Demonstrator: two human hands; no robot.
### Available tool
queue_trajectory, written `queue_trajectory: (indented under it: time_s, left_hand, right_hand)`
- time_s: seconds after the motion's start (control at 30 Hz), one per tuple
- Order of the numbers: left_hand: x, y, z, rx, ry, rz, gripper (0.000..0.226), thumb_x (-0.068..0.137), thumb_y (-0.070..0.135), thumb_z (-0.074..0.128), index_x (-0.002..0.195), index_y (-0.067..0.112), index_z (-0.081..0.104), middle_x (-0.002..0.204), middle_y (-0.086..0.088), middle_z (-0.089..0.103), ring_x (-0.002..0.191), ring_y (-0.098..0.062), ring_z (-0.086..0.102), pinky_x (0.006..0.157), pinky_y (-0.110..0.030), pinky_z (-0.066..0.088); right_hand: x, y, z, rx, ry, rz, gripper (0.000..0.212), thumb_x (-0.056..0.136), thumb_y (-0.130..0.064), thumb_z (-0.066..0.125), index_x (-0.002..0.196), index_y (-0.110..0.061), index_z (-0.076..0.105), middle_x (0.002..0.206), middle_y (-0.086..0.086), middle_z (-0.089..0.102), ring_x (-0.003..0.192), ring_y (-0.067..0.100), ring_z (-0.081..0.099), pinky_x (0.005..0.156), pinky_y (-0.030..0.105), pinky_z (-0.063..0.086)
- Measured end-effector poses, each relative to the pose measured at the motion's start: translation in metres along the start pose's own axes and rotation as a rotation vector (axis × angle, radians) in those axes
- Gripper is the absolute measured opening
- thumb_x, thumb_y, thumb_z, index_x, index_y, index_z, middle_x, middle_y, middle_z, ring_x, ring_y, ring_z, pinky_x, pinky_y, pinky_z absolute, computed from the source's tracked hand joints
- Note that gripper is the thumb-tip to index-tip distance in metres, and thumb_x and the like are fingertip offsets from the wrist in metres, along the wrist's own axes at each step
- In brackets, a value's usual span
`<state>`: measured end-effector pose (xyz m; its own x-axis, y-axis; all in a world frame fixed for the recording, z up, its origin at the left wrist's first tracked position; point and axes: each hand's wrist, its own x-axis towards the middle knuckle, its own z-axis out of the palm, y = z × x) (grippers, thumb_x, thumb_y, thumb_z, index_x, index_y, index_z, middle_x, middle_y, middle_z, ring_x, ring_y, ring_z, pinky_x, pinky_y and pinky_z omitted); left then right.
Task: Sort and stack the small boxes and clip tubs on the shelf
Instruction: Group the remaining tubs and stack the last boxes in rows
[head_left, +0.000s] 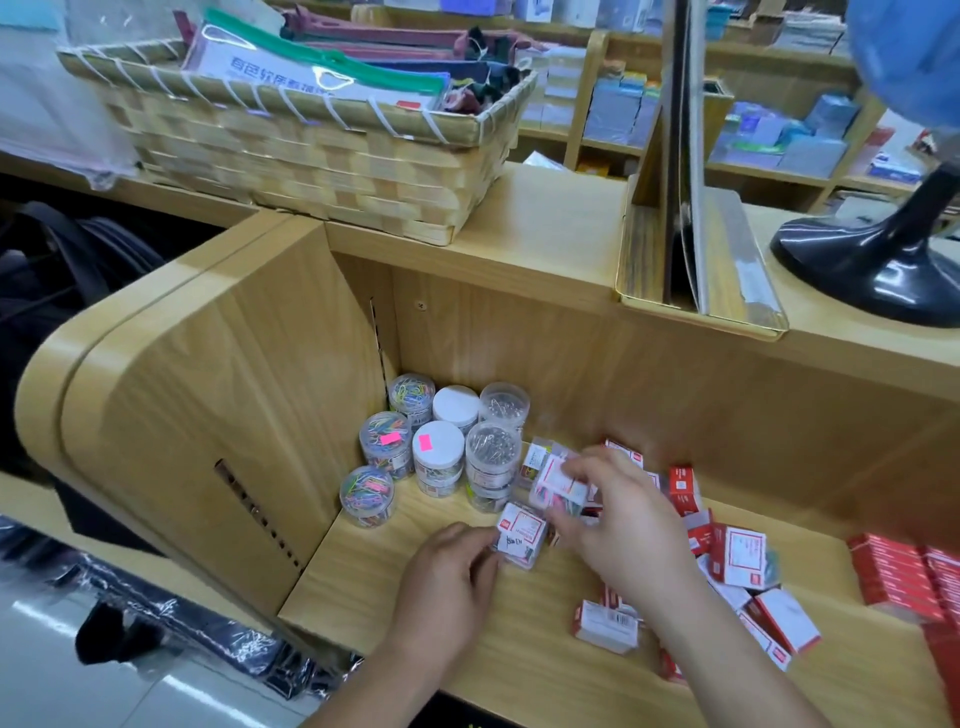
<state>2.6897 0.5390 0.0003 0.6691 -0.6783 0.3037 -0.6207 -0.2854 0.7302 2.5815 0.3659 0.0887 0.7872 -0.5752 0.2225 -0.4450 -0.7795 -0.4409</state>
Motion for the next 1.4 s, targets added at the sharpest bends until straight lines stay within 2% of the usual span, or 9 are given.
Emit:
queue_trajectory:
  time_s: [0.2, 0.37, 0.47, 0.57, 0.73, 0.97, 1.07, 1.27, 1.4]
  left_hand:
    - [0.012, 0.011, 0.011, 0.034, 0.042, -0.054, 0.017, 0.082, 0.026, 0.068, 0.098, 0.029, 0.069, 0.084, 0.014, 0.062, 0.078, -0.008, 0.059, 0.072, -0.031, 0.053]
    - [-0.010, 0.012, 0.008, 0.122, 0.037, 0.145, 0.017, 0.087, 0.035, 0.068, 0.103, 0.030, 0.066, 0.098, 0.016, 0.062, 0.091, -0.014, 0.058, 0.077, -0.036, 0.051]
    - [-0.018, 0.011, 0.014, 0.200, -0.054, 0.184, 0.035, 0.091, 0.048, 0.060, 0.123, 0.033, 0.064, 0.117, 0.023, 0.061, 0.109, -0.010, 0.057, 0.086, -0.035, 0.046]
    - [-0.013, 0.015, 0.019, 0.219, -0.075, 0.167, 0.040, 0.095, 0.049, 0.053, 0.132, 0.034, 0.059, 0.118, 0.022, 0.058, 0.115, -0.008, 0.053, 0.089, -0.037, 0.045]
    - [-0.009, 0.016, 0.016, 0.149, -0.094, 0.145, 0.040, 0.096, 0.042, 0.056, 0.133, 0.029, 0.059, 0.116, 0.016, 0.059, 0.118, -0.010, 0.054, 0.094, -0.040, 0.047]
    - [-0.015, 0.012, 0.000, 0.038, -0.076, 0.104, 0.039, 0.093, 0.035, 0.061, 0.130, 0.023, 0.064, 0.121, 0.014, 0.062, 0.116, -0.010, 0.057, 0.097, -0.040, 0.049]
    - [-0.018, 0.019, -0.010, -0.036, -0.057, 0.077, 0.034, 0.090, 0.035, 0.063, 0.121, 0.022, 0.068, 0.114, 0.016, 0.062, 0.104, -0.006, 0.063, 0.090, -0.032, 0.053]
    - [-0.016, 0.050, 0.010, -0.133, -0.445, 0.089, 0.058, 0.080, 0.050, 0.074, 0.135, 0.037, 0.057, 0.124, 0.028, 0.048, 0.100, 0.002, 0.057, 0.090, -0.023, 0.051]
    - [-0.013, 0.058, 0.034, -0.092, -0.483, 0.168, 0.044, 0.089, 0.030, 0.067, 0.130, 0.040, 0.057, 0.112, 0.025, 0.055, 0.096, 0.005, 0.055, 0.088, -0.030, 0.052]
  right_hand:
    - [0.038, 0.008, 0.016, -0.084, -0.129, 0.022, 0.041, 0.085, -0.039, 0.073, 0.122, -0.025, 0.068, 0.140, -0.006, 0.052, 0.129, 0.018, 0.047, 0.101, 0.031, 0.044]
    - [0.044, 0.022, 0.029, -0.209, -0.025, -0.008, 0.025, 0.077, -0.046, 0.078, 0.095, -0.028, 0.078, 0.104, 0.000, 0.063, 0.099, 0.027, 0.058, 0.080, 0.038, 0.048]
    - [0.038, 0.027, 0.030, -0.306, 0.060, -0.052, 0.023, 0.077, -0.054, 0.075, 0.088, -0.034, 0.078, 0.081, -0.010, 0.066, 0.088, 0.022, 0.058, 0.072, 0.035, 0.035]
    - [0.038, 0.026, 0.032, -0.310, 0.090, -0.078, 0.017, 0.075, -0.050, 0.078, 0.088, -0.038, 0.077, 0.076, -0.014, 0.069, 0.088, 0.018, 0.059, 0.071, 0.034, 0.019]
    - [0.043, 0.023, 0.036, -0.290, 0.071, -0.037, 0.024, 0.071, -0.056, 0.079, 0.086, -0.037, 0.076, 0.078, -0.014, 0.072, 0.089, 0.017, 0.061, 0.075, 0.037, 0.026]
    - [0.015, 0.029, 0.001, -0.056, 0.096, -0.011, 0.019, 0.081, -0.036, 0.079, 0.098, -0.029, 0.076, 0.097, -0.012, 0.072, 0.105, 0.018, 0.062, 0.086, 0.036, 0.040]
    - [-0.021, 0.037, -0.026, 0.160, 0.091, 0.106, 0.016, 0.086, -0.029, 0.075, 0.102, -0.029, 0.076, 0.097, -0.018, 0.069, 0.093, 0.006, 0.062, 0.080, 0.031, 0.050]
    - [-0.107, 0.059, -0.039, 0.334, 0.192, 0.271, 0.023, 0.080, -0.014, 0.080, 0.093, -0.033, 0.076, 0.083, -0.015, 0.068, 0.074, 0.008, 0.062, 0.062, 0.015, 0.045]
    - [-0.141, 0.067, -0.020, 0.401, 0.227, 0.345, 0.039, 0.074, -0.008, 0.085, 0.086, -0.042, 0.069, 0.084, -0.016, 0.066, 0.067, 0.006, 0.063, 0.058, 0.014, 0.048]
